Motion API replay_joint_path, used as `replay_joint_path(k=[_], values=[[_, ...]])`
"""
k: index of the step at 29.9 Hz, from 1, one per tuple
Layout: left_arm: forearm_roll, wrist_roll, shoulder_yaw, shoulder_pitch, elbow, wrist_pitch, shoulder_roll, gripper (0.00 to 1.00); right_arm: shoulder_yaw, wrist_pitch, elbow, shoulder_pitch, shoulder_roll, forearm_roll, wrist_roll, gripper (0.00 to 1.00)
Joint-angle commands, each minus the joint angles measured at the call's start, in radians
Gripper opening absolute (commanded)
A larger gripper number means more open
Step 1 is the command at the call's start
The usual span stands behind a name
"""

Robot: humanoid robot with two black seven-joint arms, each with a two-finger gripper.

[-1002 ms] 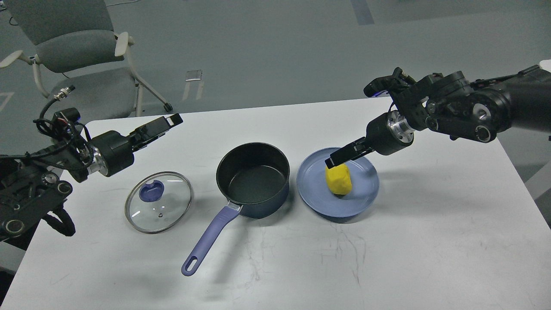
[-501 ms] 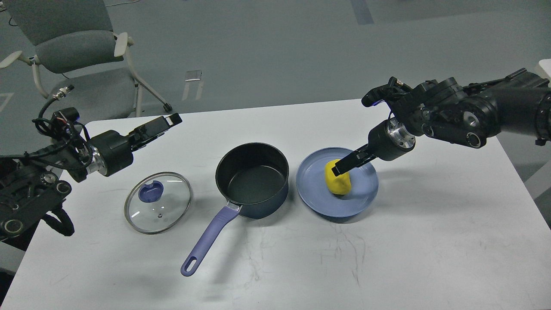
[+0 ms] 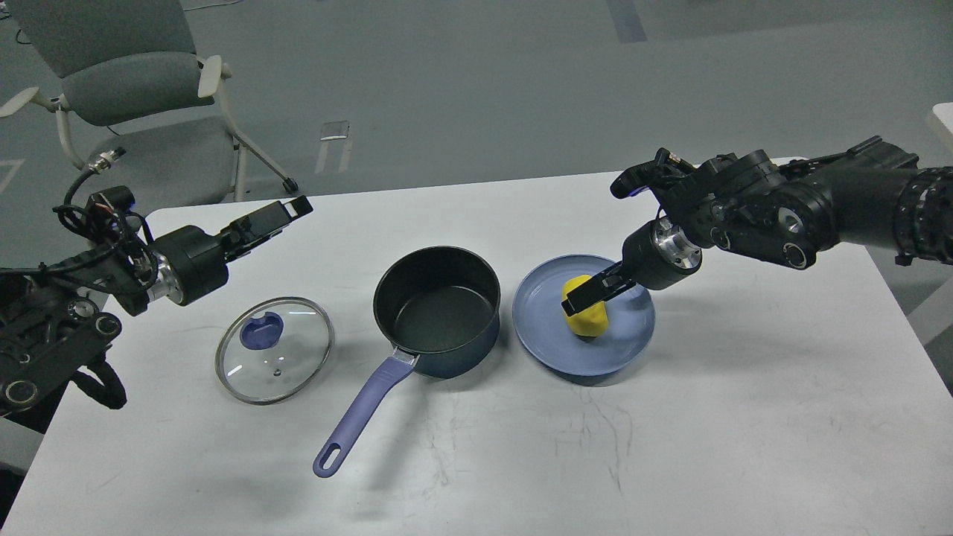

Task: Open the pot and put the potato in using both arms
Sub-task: 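Close the right gripper around the yellow potato, then lift the potato and carry it over the open pot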

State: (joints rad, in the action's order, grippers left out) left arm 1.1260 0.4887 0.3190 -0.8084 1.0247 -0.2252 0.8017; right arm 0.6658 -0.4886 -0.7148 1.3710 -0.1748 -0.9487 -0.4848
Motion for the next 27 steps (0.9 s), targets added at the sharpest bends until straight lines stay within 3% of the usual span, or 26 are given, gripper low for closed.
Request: replay_joint_path(k=[1,14,19,24,25,27], values=[[0.000,0.000,0.000,0.000,0.000,0.001,0.001,0.96,0.000,0.000,0.011,-0.012,0.017,0.001,0.000,0.97],[-0.002,0.000,0.003,0.002,0.000,0.001,0.008,0.96,0.001,0.000,0.069,-0.038,0.067,0.001,0.000,0.96],[0.000,0.000,0.002,0.002,0.000,0.001,0.007,0.96,0.005,0.000,0.075,-0.046,0.067,0.001,0.000,0.90],[-0.002,0.000,0.003,0.002,0.000,0.003,0.007,0.96,0.006,0.000,0.080,-0.052,0.066,-0.001,0.000,0.71],[0.000,0.000,0.002,0.002,0.000,0.003,0.007,0.96,0.006,0.000,0.080,-0.052,0.066,0.001,0.000,0.62],[0.000,0.000,0.003,0.002,0.000,0.001,0.007,0.96,0.006,0.000,0.080,-0.052,0.066,-0.001,0.002,0.53]])
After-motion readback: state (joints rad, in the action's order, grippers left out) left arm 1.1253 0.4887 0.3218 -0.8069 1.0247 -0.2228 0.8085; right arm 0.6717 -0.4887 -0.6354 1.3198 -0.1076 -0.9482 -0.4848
